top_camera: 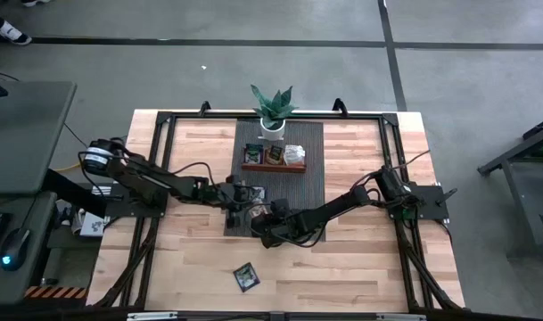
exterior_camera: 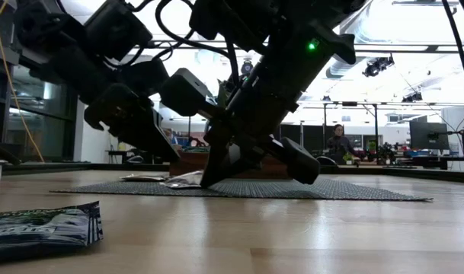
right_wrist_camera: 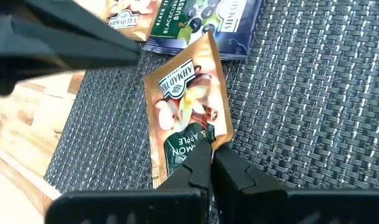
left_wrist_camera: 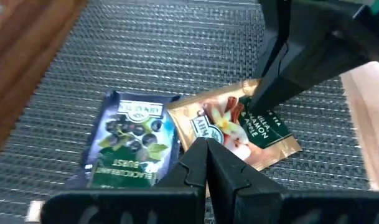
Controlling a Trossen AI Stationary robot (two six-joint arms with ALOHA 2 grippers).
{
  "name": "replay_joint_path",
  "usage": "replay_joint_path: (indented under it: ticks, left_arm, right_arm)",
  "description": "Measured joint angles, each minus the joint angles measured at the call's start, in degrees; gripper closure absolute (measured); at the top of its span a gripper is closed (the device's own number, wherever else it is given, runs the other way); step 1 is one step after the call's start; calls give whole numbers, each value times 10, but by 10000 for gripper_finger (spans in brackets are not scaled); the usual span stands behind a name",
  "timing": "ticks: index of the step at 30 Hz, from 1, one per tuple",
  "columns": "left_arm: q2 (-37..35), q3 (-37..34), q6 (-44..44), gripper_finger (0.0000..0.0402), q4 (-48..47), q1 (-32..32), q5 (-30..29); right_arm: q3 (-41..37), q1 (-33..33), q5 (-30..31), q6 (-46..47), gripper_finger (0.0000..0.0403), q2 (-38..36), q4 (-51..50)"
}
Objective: Pick & Place Tea
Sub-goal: Put the brown tea bag into the middle section of the wooden organizer
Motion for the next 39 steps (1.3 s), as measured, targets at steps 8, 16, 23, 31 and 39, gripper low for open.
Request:
replay_joint_path:
  ticks: [8, 16, 23, 31, 39]
  left_arm:
    - [-35, 1, 13, 401, -118, -1, -98]
    - [-36, -27, 29, 401, -105, 0, -113]
    - [-36, -29, 32, 401, -83, 0, -97]
    - [-36, -29, 39, 401, -75, 0, -81]
    - [-36, -29, 39, 401, -66, 1, -64]
  right_arm:
    - [13, -3, -7, -71, 403, -35, -36]
    - [41, -44, -69, -225, 403, -119, -189]
    - [130, -124, -202, -460, 402, -147, -339]
    - [270, -211, -240, -648, 402, -143, -535]
    - [333, -253, -246, -775, 402, -143, -584]
